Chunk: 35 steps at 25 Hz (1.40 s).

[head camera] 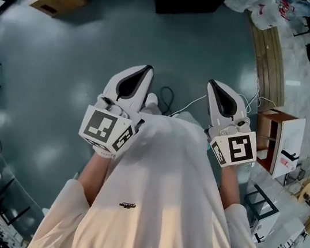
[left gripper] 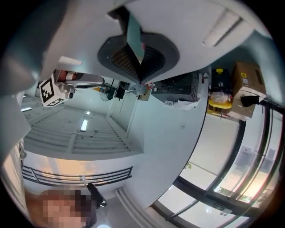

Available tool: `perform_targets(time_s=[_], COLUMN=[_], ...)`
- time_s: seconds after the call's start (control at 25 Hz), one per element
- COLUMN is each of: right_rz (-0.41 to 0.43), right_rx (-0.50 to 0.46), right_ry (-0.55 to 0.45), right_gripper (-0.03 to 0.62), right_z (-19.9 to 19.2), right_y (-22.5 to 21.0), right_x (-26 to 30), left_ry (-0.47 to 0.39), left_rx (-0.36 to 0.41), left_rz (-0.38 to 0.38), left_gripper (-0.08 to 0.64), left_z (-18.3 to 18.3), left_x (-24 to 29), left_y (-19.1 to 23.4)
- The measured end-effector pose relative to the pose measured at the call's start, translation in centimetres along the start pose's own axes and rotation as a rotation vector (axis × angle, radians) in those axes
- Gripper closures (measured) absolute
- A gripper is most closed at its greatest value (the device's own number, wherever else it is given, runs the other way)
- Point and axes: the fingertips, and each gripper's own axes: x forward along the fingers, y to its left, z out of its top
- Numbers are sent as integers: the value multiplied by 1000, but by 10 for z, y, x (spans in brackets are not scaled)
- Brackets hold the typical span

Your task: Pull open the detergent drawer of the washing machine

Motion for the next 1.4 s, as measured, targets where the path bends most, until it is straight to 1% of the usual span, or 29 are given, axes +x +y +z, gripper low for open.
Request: perform_targets(time_s=[0.08, 0.12, 0.16, 0.2, 0.24, 0.32, 0.44, 0.56, 0.76, 0.88, 1.0, 1.12, 1.32, 1.36, 1.4], right_rz=[-23, -27, -25, -21, -21, -33, -47, -44, -29, -3, 19, 46, 118, 135, 149], right_rx=[-3, -2, 2, 8, 13, 21, 39, 53, 85, 99, 117, 146, 161, 166, 172], right_ry=[-12, -15, -15, -16, -19, -30, -44, -43, -53, -65, -67, -63, -67, -61, -57], right_gripper=[589, 576, 511, 441, 410, 387, 373, 367, 366, 366, 366, 365, 353, 344, 330], right_z=[3, 4, 6, 7, 9, 14, 19, 16, 10, 13, 15, 22, 42, 43, 44], right_y=[-2, -2, -1, 1, 2, -1, -12, -22, -52, -76, -110, -139, -177, -185, -194], right_x=[7, 10, 15, 18, 20, 23, 28, 36, 67, 95, 123, 156, 208, 217, 226], left_ry=[-22, -36, -50, -60, -65, -67, -63, -53, -35, -18, -8, -8, -2, -3, -5], left_rx=[40, 61, 78, 90, 96, 95, 99, 107, 116, 112, 111, 120, 133, 133, 133], left_rz=[5, 7, 9, 8, 6, 3, -2, -1, 39, 72, 92, 118, 176, 194, 215], left_gripper=[543, 543, 541, 491, 439, 414, 372, 349, 348, 348, 348, 348, 350, 355, 380], left_z=[4, 7, 11, 13, 15, 18, 21, 23, 26, 32, 43, 62, 91, 96, 102], left_x=[-2, -2, -3, -4, -5, -3, 6, 15, 43, 67, 101, 129, 173, 182, 191], left_y=[10, 15, 19, 22, 25, 27, 28, 31, 52, 67, 74, 91, 121, 125, 129])
